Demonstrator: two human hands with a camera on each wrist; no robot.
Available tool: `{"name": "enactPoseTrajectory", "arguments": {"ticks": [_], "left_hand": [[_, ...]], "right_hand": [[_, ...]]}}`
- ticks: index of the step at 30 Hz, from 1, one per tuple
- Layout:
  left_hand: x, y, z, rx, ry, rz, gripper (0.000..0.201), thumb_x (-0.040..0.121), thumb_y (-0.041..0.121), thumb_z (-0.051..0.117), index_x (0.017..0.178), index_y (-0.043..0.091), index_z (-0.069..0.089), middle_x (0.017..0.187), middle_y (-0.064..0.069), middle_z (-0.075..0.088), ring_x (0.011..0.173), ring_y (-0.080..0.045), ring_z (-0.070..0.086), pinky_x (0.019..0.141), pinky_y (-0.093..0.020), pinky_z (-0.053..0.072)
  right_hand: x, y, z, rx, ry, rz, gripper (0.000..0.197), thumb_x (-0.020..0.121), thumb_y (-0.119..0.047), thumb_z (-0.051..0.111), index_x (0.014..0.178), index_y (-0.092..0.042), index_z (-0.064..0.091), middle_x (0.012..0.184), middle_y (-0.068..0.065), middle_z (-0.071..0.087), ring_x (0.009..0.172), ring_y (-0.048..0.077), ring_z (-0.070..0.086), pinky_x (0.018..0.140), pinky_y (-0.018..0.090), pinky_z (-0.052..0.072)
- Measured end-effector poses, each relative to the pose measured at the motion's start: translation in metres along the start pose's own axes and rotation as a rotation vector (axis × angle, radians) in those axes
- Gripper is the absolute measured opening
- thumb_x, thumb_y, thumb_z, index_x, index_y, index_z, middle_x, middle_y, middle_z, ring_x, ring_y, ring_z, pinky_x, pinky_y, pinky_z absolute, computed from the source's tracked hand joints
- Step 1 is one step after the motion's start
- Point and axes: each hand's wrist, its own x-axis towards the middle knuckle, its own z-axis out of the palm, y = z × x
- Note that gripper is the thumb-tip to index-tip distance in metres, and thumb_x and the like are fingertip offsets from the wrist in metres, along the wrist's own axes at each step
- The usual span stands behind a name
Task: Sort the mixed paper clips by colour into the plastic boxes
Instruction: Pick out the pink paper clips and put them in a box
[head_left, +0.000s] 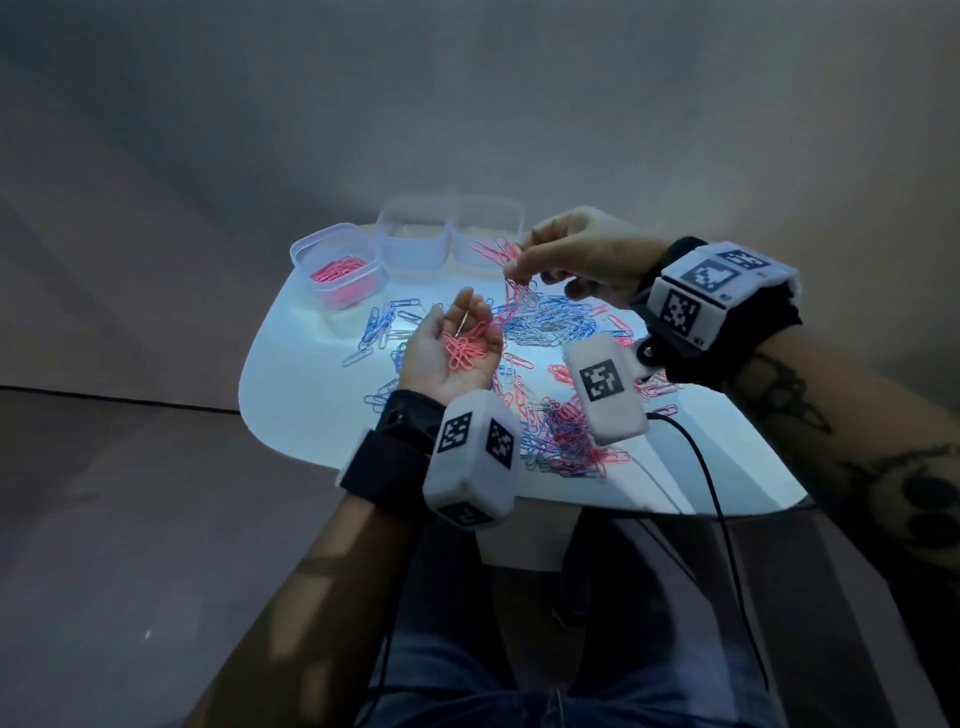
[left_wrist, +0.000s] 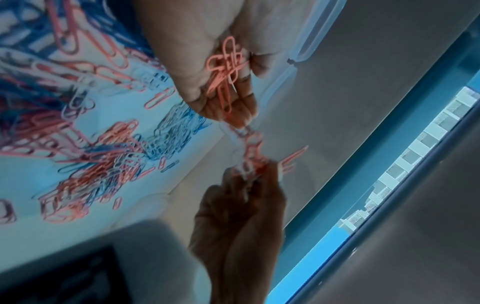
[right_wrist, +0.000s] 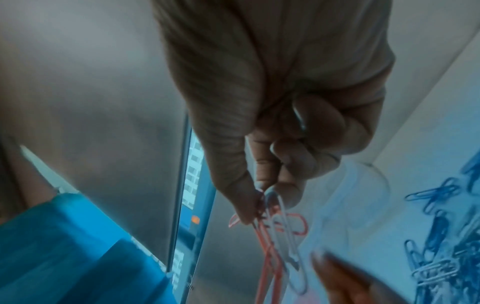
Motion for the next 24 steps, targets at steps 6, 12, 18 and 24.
{"name": "enactPoseTrajectory", "arguments": {"ticks": [6,12,18,24], "left_hand": [[-0.002,-0.008,0.011,0.013,-0.053,0.027,0.045,0.099,0.04,0.032,0.088,0.004,0.056,0.09,-0.015,0.057,0.081,-0.024,0.055,0.08,-0.033,0.044],[0.0,-0.008,0.01,-0.021,-0.083,0.093,0.039,0.101,0.032,0.03,0.083,0.011,0.058,0.064,-0.01,0.069,0.059,-0.022,0.067,0.062,-0.03,0.056],[-0.001,-0.007,0.009,-0.14,-0.173,0.089,0.045,0.102,0.03,0.025,0.08,0.008,0.057,0.068,-0.012,0.07,0.06,-0.025,0.07,0.053,-0.037,0.056],[-0.004,-0.008,0.007,-0.191,-0.176,0.062,0.059,0.102,0.027,0.024,0.068,0.003,0.066,0.067,-0.014,0.07,0.059,-0.026,0.07,0.053,-0.037,0.056]], "right_hand": [[-0.001,-0.021,0.031,-0.455,-0.076,-0.062,0.023,0.082,-0.015,0.068,0.062,-0.017,0.057,0.058,-0.006,0.051,0.05,0.003,0.041,0.036,0.006,0.031],[-0.006,-0.016,0.032,-0.423,0.014,-0.176,0.013,0.079,-0.014,0.071,0.089,-0.005,0.07,0.06,-0.018,0.056,0.051,-0.007,0.052,0.053,0.003,0.038],[-0.025,0.001,0.028,-0.671,0.094,-0.268,0.014,0.078,-0.01,0.069,0.09,-0.006,0.068,0.069,-0.006,0.048,0.061,0.002,0.045,0.059,0.01,0.034],[-0.028,0.003,0.034,-0.747,0.052,-0.281,0.015,0.081,-0.01,0.066,0.071,-0.015,0.056,0.065,-0.005,0.046,0.064,0.011,0.046,0.062,0.02,0.036]]}}
